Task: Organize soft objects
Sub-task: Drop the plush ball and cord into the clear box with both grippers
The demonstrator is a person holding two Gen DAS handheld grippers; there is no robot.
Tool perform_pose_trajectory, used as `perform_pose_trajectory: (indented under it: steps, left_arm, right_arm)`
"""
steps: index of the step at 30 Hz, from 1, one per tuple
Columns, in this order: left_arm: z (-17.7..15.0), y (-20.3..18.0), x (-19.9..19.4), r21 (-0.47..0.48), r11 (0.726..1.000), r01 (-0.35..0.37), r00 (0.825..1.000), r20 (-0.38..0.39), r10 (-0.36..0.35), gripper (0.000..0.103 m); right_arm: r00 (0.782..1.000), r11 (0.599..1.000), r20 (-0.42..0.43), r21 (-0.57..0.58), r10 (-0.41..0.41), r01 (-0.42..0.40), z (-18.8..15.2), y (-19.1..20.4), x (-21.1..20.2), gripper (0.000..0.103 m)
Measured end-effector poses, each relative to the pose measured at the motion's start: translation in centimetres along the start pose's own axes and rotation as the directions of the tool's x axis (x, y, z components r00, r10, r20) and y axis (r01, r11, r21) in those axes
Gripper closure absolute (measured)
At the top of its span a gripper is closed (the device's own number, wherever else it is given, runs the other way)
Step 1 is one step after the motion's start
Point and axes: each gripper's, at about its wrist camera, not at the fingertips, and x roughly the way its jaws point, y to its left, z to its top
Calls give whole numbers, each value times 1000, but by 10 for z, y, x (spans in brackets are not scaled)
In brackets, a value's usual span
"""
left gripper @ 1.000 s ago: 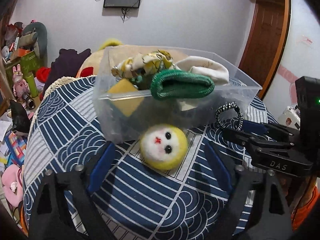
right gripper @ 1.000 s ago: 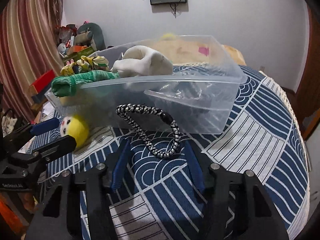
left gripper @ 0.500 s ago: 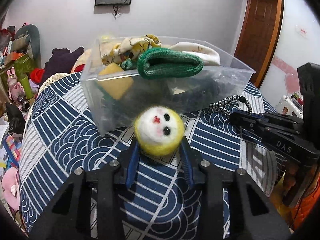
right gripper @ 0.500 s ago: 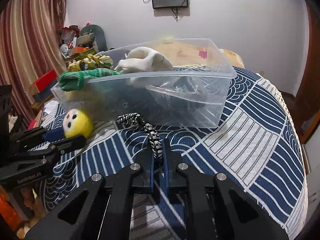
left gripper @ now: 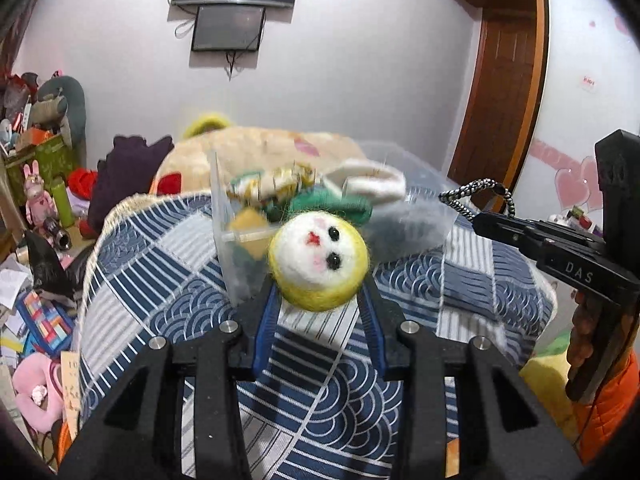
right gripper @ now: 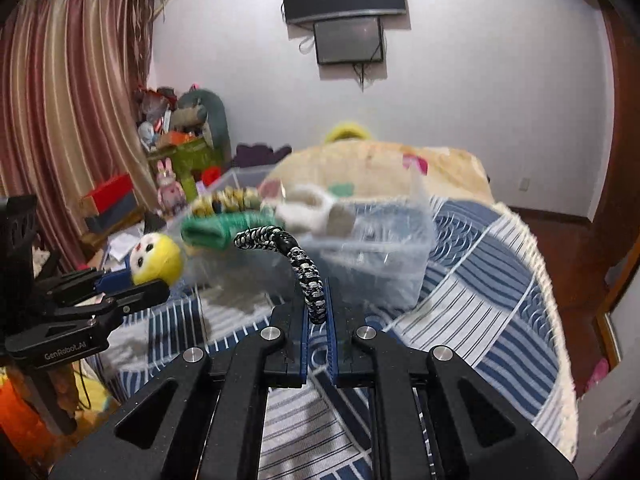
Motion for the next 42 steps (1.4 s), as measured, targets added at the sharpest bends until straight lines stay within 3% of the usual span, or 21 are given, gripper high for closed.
perform_pose_trajectory:
  steps: [8,14,25,32,35,37,42]
  left_arm:
    - [32,-6,-5,14,1000,16,998,62,-17,64]
    - [51,-6,17,15,999,32,999,38,-33,64]
    - [58,-2,65,14,999,44,998,-50,-43,64]
    - [58,0,77,-9,999,42,998,-54,-42,64]
    - [57,1,79,-17,999,35,998,-60,-36,56]
    - [56,-1,79,-16,999,32,997,-66,-33,48]
    - [48,-9,72,22,1000,7,998,-54,-5,47]
  right_arm:
    - [997,1000,66,3,-27,27,28,4,-4,96]
    - [997,999,75,-9,-31,32,42,3,7,96]
    - [998,998,-25,27,-60,61,47,-8,58,96]
    - [995,997,-70,26,-75,77,40,-4,71,96]
    - [995,997,-76,26,-64,67,38,-4,69,96]
    - [995,998,-81,23,-62,64,37,-4,68,92]
    - [996,998,-63,21,-65,67,36,-6,58,68]
